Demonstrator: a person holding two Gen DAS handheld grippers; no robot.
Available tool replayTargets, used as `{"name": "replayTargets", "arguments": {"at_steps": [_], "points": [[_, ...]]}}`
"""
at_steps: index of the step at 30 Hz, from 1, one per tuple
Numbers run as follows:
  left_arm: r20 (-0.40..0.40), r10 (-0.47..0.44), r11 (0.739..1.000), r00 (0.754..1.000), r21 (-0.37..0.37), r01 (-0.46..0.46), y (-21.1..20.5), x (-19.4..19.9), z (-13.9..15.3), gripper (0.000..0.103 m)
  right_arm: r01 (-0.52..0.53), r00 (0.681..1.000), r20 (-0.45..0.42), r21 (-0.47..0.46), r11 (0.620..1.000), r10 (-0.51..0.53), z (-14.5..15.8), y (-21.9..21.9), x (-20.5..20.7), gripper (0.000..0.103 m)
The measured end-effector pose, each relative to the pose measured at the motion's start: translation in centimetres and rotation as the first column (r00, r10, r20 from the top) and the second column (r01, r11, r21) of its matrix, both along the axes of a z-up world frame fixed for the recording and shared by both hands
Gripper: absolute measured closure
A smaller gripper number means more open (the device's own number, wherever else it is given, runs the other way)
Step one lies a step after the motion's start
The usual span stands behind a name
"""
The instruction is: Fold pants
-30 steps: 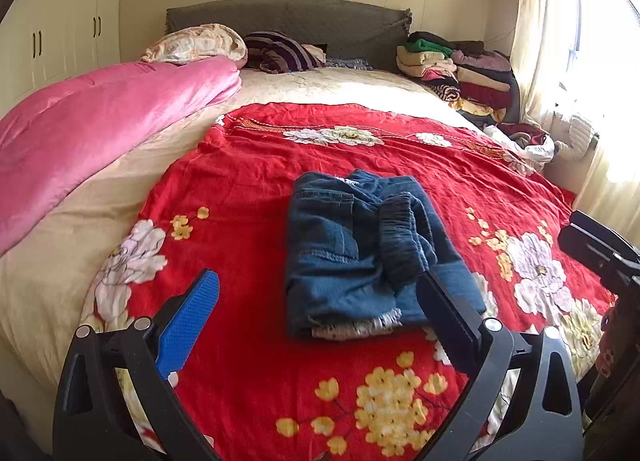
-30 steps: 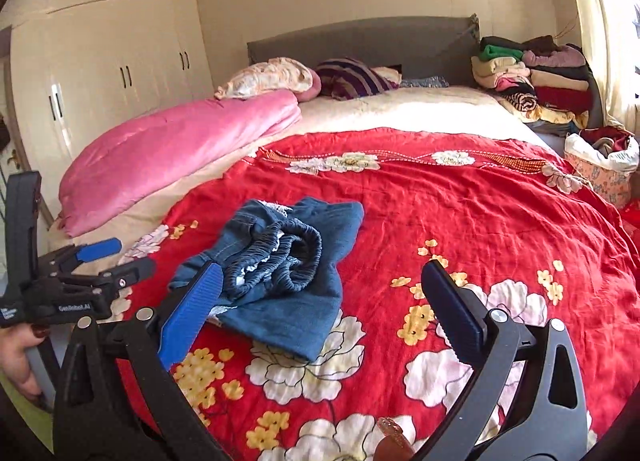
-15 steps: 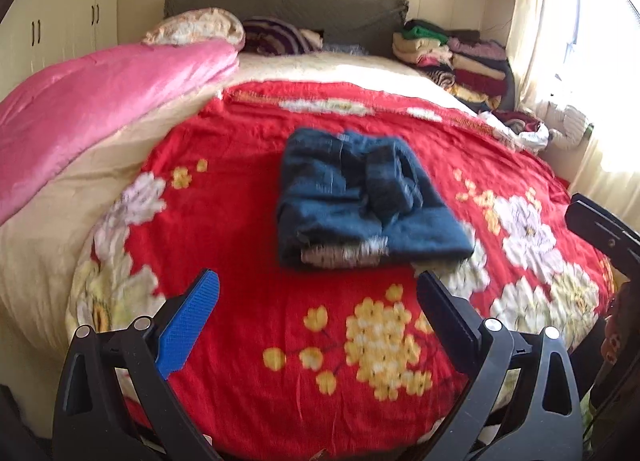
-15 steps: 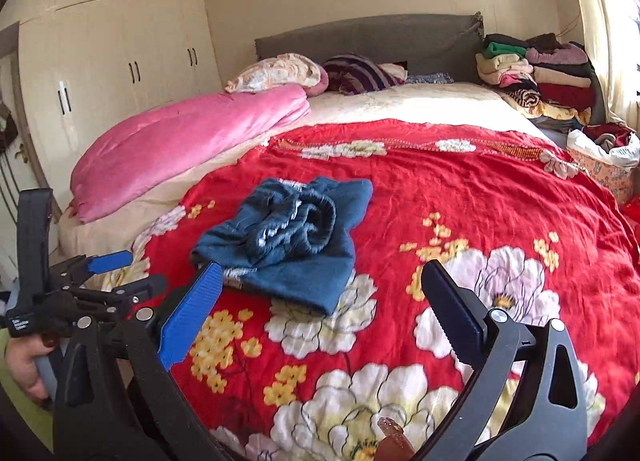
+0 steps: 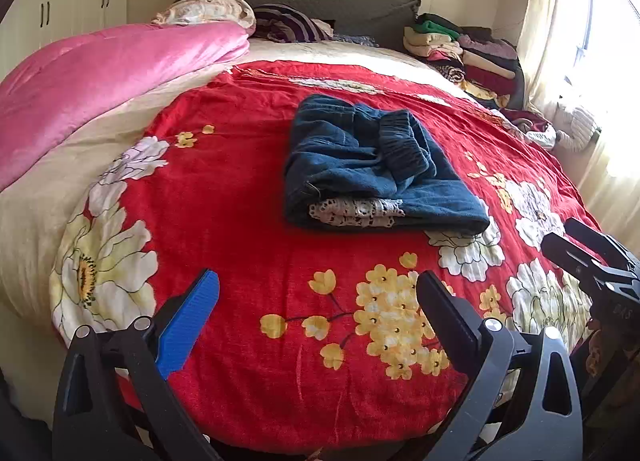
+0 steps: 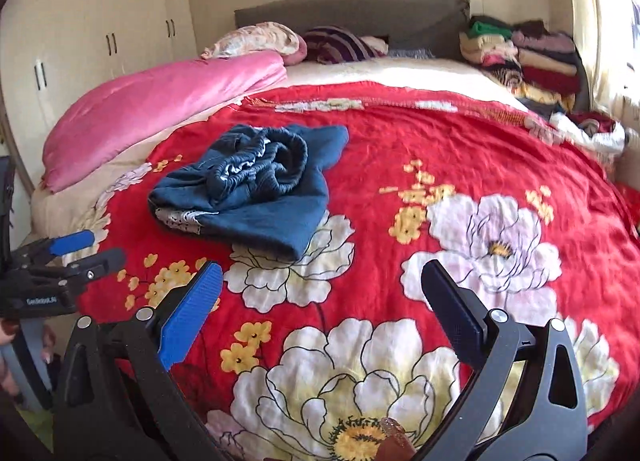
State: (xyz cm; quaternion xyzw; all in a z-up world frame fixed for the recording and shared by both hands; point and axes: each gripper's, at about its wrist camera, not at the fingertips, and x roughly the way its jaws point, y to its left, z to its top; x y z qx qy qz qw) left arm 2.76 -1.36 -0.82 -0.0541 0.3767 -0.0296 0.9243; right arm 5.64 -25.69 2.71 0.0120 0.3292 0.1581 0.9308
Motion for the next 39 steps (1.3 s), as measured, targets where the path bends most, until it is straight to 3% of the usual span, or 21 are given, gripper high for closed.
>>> {"name": "replayTargets", "arguments": {"at_steps": [39], "points": [[-0.016,0.023,1.0,1.0,0.012,-0.023,-0.36,0.05,0.16,0.004,-0.02,1.0,0.003,-0.01,1.0,0.02,0.19,0.53,-0.11,0.009]]}}
